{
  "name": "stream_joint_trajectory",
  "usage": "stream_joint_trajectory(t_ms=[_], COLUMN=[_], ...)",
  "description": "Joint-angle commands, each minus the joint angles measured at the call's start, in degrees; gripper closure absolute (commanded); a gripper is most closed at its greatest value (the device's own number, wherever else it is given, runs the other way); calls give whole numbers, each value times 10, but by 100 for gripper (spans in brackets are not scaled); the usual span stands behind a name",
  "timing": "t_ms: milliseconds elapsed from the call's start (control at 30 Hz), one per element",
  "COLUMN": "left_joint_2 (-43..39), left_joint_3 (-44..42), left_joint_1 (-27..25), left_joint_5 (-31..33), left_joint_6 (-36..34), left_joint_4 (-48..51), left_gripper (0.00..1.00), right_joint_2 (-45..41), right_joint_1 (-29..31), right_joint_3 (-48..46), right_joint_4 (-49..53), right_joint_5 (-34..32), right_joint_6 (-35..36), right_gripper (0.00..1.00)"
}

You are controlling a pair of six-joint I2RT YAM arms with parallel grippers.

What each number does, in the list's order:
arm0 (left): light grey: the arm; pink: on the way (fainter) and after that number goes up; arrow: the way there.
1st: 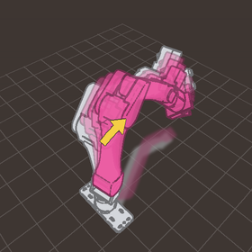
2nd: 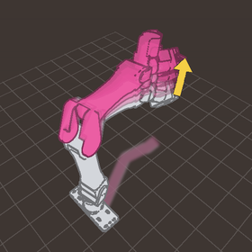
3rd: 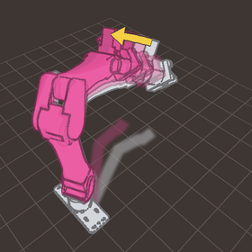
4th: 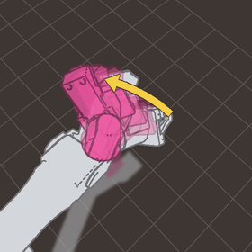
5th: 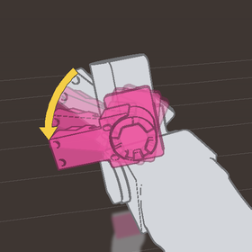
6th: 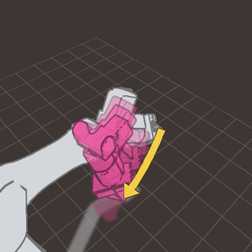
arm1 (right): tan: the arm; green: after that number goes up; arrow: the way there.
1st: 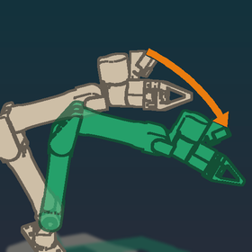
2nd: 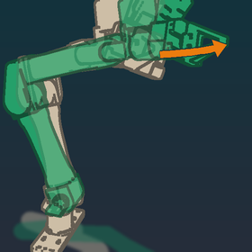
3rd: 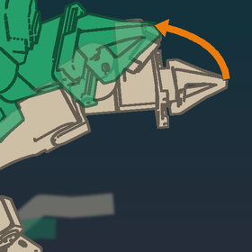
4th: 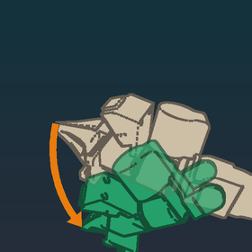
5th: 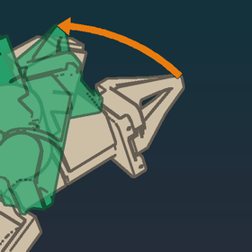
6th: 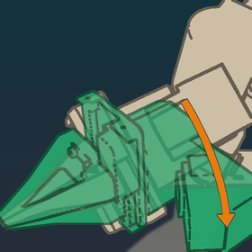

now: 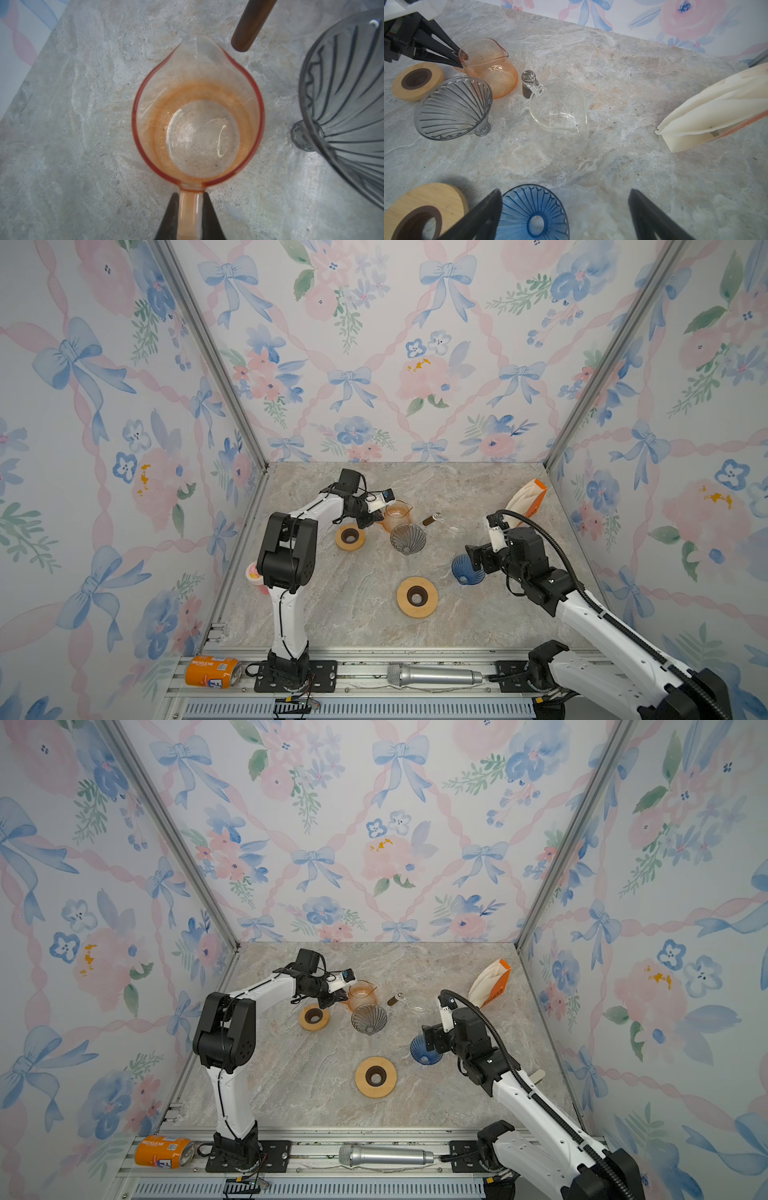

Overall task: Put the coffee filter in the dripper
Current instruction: 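Carry the pitcher nearer the robot with left gripper while right nears blue dripper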

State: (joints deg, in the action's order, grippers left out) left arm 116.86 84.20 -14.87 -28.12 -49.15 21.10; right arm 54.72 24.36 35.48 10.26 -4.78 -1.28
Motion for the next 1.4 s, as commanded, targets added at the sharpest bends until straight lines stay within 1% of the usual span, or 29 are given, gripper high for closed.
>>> stream_joint_trajectory(t_ms=[0,267,400,500,567,700,767,833,1033,1167,1367], left_joint_2=[6,-15,-46,-80,-103,-149,-173,-200,-289,-352,-451], left_joint_3=[20,38,31,14,-1,-40,-61,-85,-166,-219,-296], left_joint_1=[0,7,23,33,35,36,37,39,43,42,38], left_joint_5=[12,13,5,-7,-4,-3,-4,-1,0,6,27], left_joint_6=[27,62,71,73,70,69,75,83,105,120,128], left_joint_4=[21,19,20,19,19,20,20,20,20,20,20], left_gripper=[100,100,100,100,100,100,100,100,100,100,100], right_joint_2=[-3,16,17,11,9,7,5,-3,-32,-48,-69], right_joint_1=[-5,-5,-4,-4,-2,6,15,20,25,32,60], right_joint_3=[-7,2,13,15,14,22,32,40,52,55,54], right_joint_4=[-3,-20,-12,-14,-17,-8,10,27,53,67,87], right_joint_5=[-7,9,10,17,23,18,-18,-33,-3,29,51], right_joint_6=[-3,-1,1,-6,-9,-11,-12,-12,8,19,30], right_gripper=[3,4,3,4,3,3,3,4,4,3,3])
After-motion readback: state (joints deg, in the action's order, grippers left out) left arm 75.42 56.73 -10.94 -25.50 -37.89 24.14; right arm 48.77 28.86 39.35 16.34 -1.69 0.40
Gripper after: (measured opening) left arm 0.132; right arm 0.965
